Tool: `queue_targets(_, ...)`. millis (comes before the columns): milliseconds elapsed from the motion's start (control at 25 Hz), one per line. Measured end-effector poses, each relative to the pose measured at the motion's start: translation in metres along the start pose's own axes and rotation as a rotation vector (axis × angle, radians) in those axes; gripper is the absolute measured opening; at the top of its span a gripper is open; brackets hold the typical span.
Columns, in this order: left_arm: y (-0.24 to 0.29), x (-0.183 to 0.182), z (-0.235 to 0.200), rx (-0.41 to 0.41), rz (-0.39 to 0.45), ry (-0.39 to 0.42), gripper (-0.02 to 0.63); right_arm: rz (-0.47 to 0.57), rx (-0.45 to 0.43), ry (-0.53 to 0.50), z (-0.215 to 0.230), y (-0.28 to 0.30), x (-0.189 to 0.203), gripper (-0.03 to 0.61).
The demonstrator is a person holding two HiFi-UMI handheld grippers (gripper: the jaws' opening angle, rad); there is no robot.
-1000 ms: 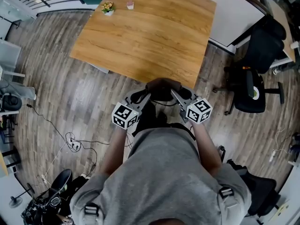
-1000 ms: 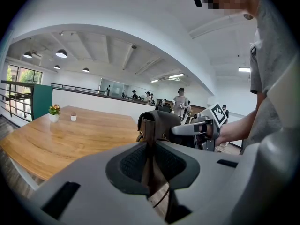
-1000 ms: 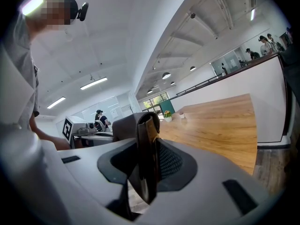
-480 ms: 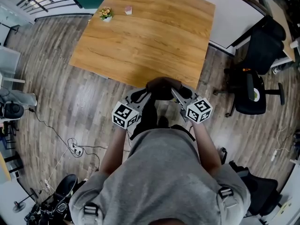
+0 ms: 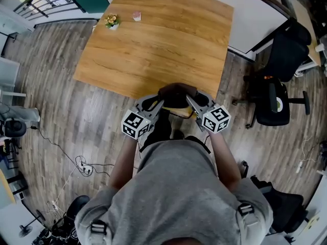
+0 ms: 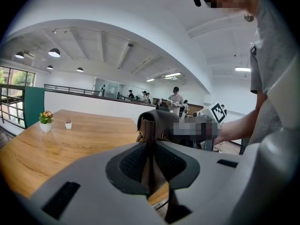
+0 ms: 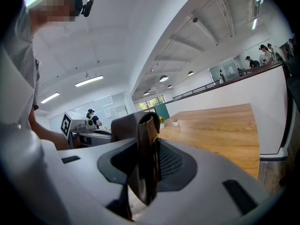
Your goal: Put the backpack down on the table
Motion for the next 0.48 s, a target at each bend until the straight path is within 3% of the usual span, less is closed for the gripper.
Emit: queue_targets(480, 0.039, -0.005, -0.036, 0.063, -0.028, -0.007, 0.071, -0.006, 0.066, -0.041, 0.027, 0.021, -0.01, 0.115)
Point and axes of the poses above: the fingertips, and each gripper's own axes: y forward along the fingers, z to its right, x out of its underside, the point moved 10 cm from there along -y, backward along the fingers, and after that the axes turned 10 degrees about z, right-handed, at the moved point
